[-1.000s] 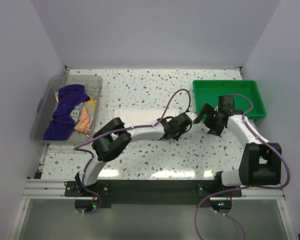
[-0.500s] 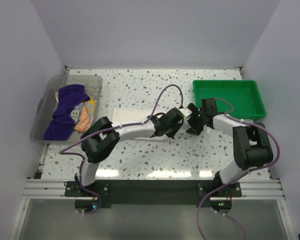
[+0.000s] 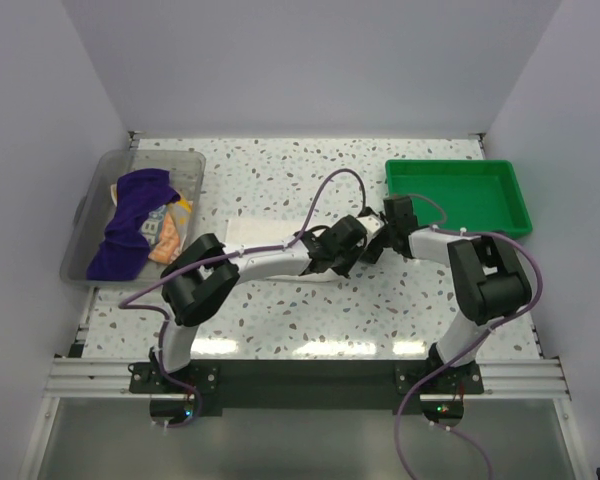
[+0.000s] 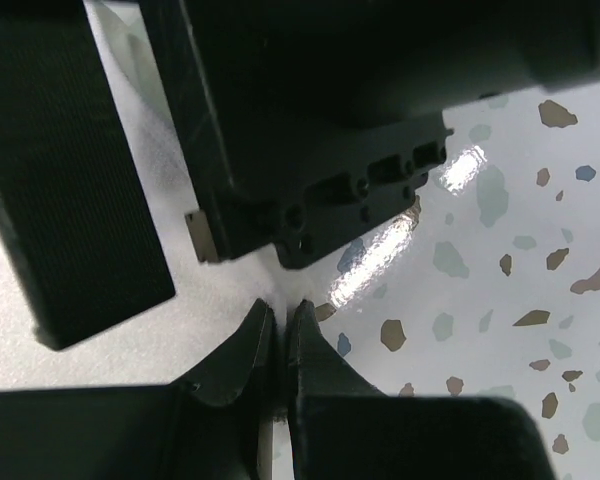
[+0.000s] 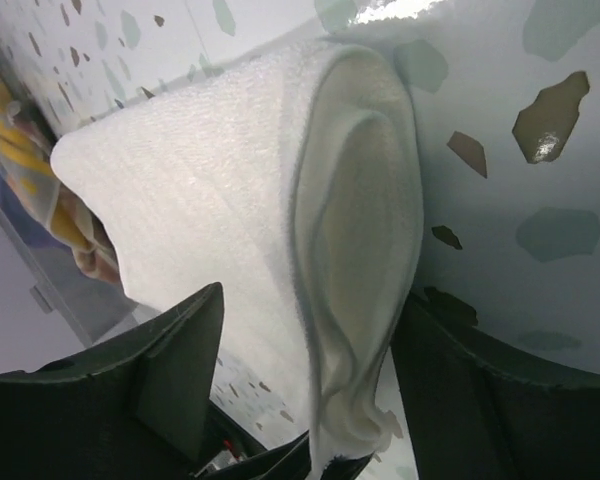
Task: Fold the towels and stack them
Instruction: Neatly place the folded towel into the bin
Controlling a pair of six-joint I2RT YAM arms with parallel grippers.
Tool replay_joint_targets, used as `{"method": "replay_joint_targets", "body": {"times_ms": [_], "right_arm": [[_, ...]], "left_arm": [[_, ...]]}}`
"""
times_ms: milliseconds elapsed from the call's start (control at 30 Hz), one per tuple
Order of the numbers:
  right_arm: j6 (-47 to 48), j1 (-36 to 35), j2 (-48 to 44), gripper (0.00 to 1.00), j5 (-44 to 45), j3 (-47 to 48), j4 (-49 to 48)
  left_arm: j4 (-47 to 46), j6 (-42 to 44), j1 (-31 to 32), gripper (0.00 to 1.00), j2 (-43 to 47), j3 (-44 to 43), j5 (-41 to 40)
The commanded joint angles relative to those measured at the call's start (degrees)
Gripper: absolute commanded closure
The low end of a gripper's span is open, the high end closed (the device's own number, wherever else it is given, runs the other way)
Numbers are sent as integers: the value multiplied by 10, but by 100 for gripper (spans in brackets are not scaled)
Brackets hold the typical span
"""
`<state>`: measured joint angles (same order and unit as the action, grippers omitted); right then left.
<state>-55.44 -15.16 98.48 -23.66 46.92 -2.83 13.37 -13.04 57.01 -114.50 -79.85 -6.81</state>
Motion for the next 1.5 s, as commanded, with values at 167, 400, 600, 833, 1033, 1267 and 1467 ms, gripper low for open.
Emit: {"method": "replay_joint_targets", "body": {"times_ms": [167, 400, 600, 833, 1033, 1267, 1467], "right_arm": [[25, -20, 19, 75, 27, 12, 34], [104, -20, 1, 100, 64, 83, 129], [178, -20, 13, 100, 109, 195, 255], [307, -11, 44, 100, 253, 378, 419], [408, 45, 84, 100, 330, 498, 498], [582, 90, 119, 100, 507, 559, 504], [662, 122, 157, 100, 579, 528, 427]], "left_arm": [[-33, -21, -8, 83, 26, -16, 3], [-12, -25, -25, 33, 81, -10, 12], [2, -36, -68, 0, 162, 29, 26], [19, -26, -135, 0, 291, 143, -11], [25, -25, -194, 0, 370, 259, -61], [51, -14, -214, 0, 429, 306, -120], [34, -7, -214, 0, 416, 331, -214]]}}
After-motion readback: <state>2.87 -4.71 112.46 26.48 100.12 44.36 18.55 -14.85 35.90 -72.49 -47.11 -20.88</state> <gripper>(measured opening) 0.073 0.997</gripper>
